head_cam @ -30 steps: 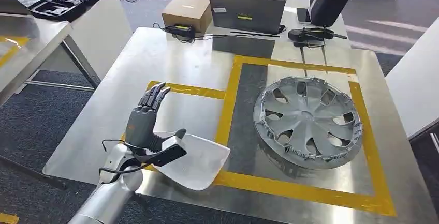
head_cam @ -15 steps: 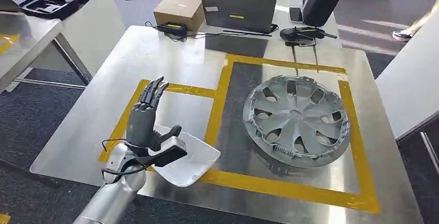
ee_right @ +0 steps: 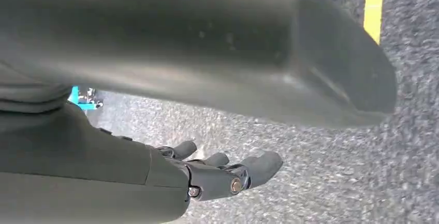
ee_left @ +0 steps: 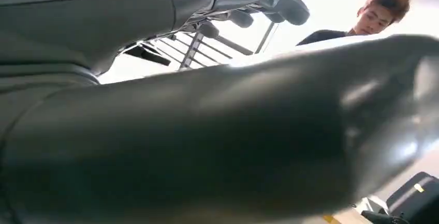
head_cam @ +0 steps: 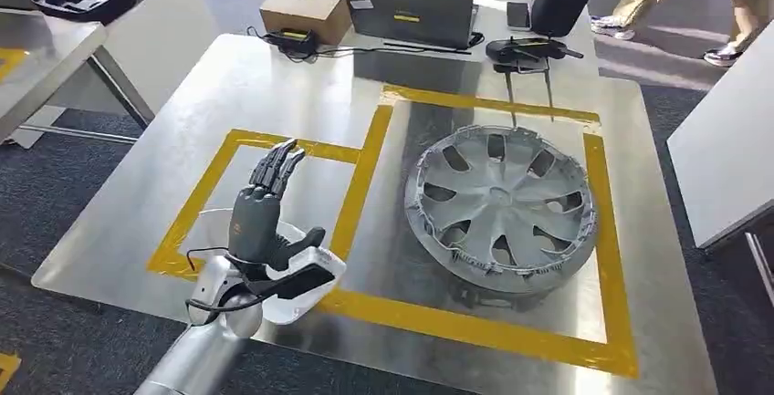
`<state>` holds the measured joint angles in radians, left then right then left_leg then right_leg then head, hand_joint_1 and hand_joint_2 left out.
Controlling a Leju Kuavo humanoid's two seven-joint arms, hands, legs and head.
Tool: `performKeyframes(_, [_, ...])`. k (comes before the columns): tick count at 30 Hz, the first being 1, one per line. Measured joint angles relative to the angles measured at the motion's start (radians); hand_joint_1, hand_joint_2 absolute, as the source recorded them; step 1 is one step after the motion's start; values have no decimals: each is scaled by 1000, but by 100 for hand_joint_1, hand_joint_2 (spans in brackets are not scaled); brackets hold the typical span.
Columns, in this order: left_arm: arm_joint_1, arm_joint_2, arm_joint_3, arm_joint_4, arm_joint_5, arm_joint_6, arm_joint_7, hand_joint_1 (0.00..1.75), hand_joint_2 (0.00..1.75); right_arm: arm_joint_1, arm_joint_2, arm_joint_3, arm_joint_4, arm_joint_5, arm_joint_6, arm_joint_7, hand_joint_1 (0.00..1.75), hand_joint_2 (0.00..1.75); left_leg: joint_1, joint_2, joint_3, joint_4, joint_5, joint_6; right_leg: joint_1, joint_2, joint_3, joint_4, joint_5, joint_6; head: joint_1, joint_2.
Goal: Take the parts from the cabinet and place them on the table.
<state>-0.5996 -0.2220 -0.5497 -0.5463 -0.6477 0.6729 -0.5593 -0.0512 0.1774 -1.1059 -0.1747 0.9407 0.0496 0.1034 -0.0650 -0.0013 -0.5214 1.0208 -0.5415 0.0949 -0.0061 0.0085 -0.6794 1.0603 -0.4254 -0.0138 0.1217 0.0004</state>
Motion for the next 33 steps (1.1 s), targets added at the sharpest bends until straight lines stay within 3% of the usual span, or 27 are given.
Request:
performKeyframes(1, [2, 3, 0, 0, 2, 4, -2, 0, 0, 3, 0, 0, 0, 2, -1, 0, 0, 0, -1, 5, -2, -7, 16, -14, -9, -2, 3, -8, 11, 7, -2, 0])
performKeyframes(3, [3, 8, 0, 0, 7, 7, -2, 0, 0, 2, 0, 1, 0, 5, -1, 1, 0, 0, -5, -1, -7, -18, 38, -14, -15, -4, 4, -26, 28, 11, -1, 0])
performKeyframes(4, [3, 8, 0, -2, 9, 9, -3, 0, 0, 2, 2, 1, 0, 5, -1, 1, 0, 0, 3, -1, 0, -47, 61, -14, -9, -3, 4, -34, 32, 15, -2, 0])
performKeyframes(5, [2, 7, 0, -2, 10, 10, -6, 0, 0, -1, 2, 2, 0, 5, -2, 1, 0, 0, 11, 6, 6, -68, 73, -31, -9, -4, -1, -26, 8, 18, -2, 0])
performKeyframes(6, [2, 7, 0, -2, 12, 10, -6, 0, 0, -1, 1, 2, 0, 6, -2, 1, 0, 0, 15, 5, 1, -74, 82, -28, -7, -3, -11, 13, -37, 22, -1, 0])
performKeyframes(8, [6, 8, 0, -1, 14, 11, -4, 0, 0, -2, -5, 2, 0, 10, -3, 0, 0, 0, 21, 8, -17, -68, 92, -35, -9, -3, -51, 157, -132, 34, 1, 0])
performKeyframes(9, [8, 9, 0, -1, 15, 12, -4, 0, 0, -2, -9, 2, 0, 10, -3, 0, 0, 0, 26, 10, -29, -59, 95, -38, -10, -3, -67, 224, -158, 40, 0, 0])
performKeyframes(10, [9, 9, 0, -1, 15, 13, -3, 0, 0, -2, -10, 2, 0, 10, -4, 1, 0, 0, 32, 12, -43, -48, 98, -42, -12, -4, -67, 256, -157, 49, 1, 0])
performKeyframes(11, [10, 9, 0, -1, 15, 13, -3, 0, 0, -2, -12, 2, 0, 10, -4, 1, 0, 0, 40, 12, -58, -35, 100, -45, -16, -4, -42, 235, -132, 59, 1, 0])
performKeyframes(13, [10, 10, 0, -1, 15, 13, -3, 0, 0, -4, -12, 2, 0, 10, -6, 1, 0, 0, 56, 12, -91, -5, 101, -55, -30, -7, 58, 91, -69, 81, 1, 0])
performKeyframes(14, [9, 10, 0, -2, 15, 13, -3, 0, 0, -8, -12, 2, 0, 10, -7, 1, 0, 0, 59, 12, -107, 14, 101, -65, -34, -7, 97, 10, -87, 95, 1, 0])
performKeyframes(15, [9, 13, 0, -2, 15, 13, -3, 0, 0, -12, -8, 2, 0, 9, -7, 0, 0, 0, 55, 10, -123, 21, 105, -74, -22, -3, 111, -5, -103, 87, 17, 0])
performKeyframes(16, [10, 13, 0, -2, 15, 13, -3, 0, 0, -11, -10, 2, 0, 9, -7, 0, 0, 0, 52, 9, -123, 23, 107, -78, -22, 1, 99, 7, -87, 62, 19, 0])
performKeyframes(19, [10, 17, 0, -1, 15, 13, -6, 0, 0, -11, -10, 2, 0, 5, -8, 0, 0, 0, 55, 6, -132, 22, 127, -101, -22, -1, 87, -3, -77, 29, 22, 0])
performKeyframes(20, [10, 19, 0, -1, 15, 13, -8, 0, 0, -13, -10, 2, 0, 4, -8, 0, 0, 0, 58, 5, -141, 30, 112, -105, -24, -6, 80, -7, -67, 15, 21, 0])
performKeyframes(21, [10, 21, -1, -1, 16, 13, -9, 0, 0, -13, -10, 2, 0, 4, -9, -1, 0, 0, 58, 3, -156, 60, 66, -111, -24, -6, 72, -9, -58, 6, 16, 0])
performKeyframes(23, [9, 25, -1, 0, 23, 13, -17, 0, 0, -12, -10, 2, 0, 3, -9, -6, 0, 0, 64, 3, -192, 207, -47, -120, -21, -7, 52, -9, -40, 1, 13, 0])
performKeyframes(24, [10, 26, -1, 2, 26, 13, -21, 0, 0, -13, -10, 2, 0, 3, -10, -10, 0, 0, 65, 3, -208, 279, -82, -122, -20, -7, 40, -9, -30, 1, 12, 0])
performKeyframes(25, [10, 27, -1, 3, 29, 13, -22, 0, 0, -13, -10, 2, 0, 3, -11, -12, 0, 0, 66, 3, -210, 319, -89, -122, -19, -7, 27, -8, -21, 1, 13, 0])
performKeyframes(26, [10, 28, -1, 5, 30, 13, -23, 0, 0, -13, -10, 2, 0, 3, -13, -14, 0, 0, 67, 3, -192, 318, -70, -121, -18, -7, 16, -8, -12, 3, 12, 0])
performKeyframes(27, [9, 29, -2, 6, 30, 13, -24, 0, 0, -13, -10, 2, 0, 3, -14, -14, 0, 0, 68, 2, -155, 280, -33, -118, -17, -7, 6, -8, -3, 5, 12, 0])
performKeyframes(28, [9, 29, -2, 6, 31, 13, -24, 0, 0, -13, -10, 2, 0, 3, -14, -14, 0, 0, 68, 2, -99, 207, 2, -114, -17, -7, -3, -8, 6, 8, 12, 0])
performKeyframes(29, [7, 28, -2, 6, 31, 13, -25, 0, 0, -13, -10, 2, 0, 3, -15, -14, 0, 0, 68, 1, -32, 116, 20, -109, -17, -6, -9, -8, 14, 12, 12, 0])
performKeyframes(30, [4, 27, -3, 6, 31, 15, -26, 0, 0, -13, -10, 2, 0, 3, -15, -14, 0, 0, 65, -2, 13, 34, -17, -106, -16, -6, -15, -9, 22, 18, 13, 0])
performKeyframes(31, [2, 25, -5, 3, 31, 16, -27, 0, 0, -13, -10, 2, 0, 3, -16, -14, 0, 0, 56, -8, 33, 0, -21, -104, -19, -6, -16, -11, 33, 26, 13, 0])
performKeyframes(33, [3, 26, -6, 5, 31, 16, -27, 0, 0, -12, -10, 2, 0, 3, -16, -14, 0, 0, 46, -9, 16, -3, -2, -94, -27, -6, -14, -31, 59, 42, 12, 0])
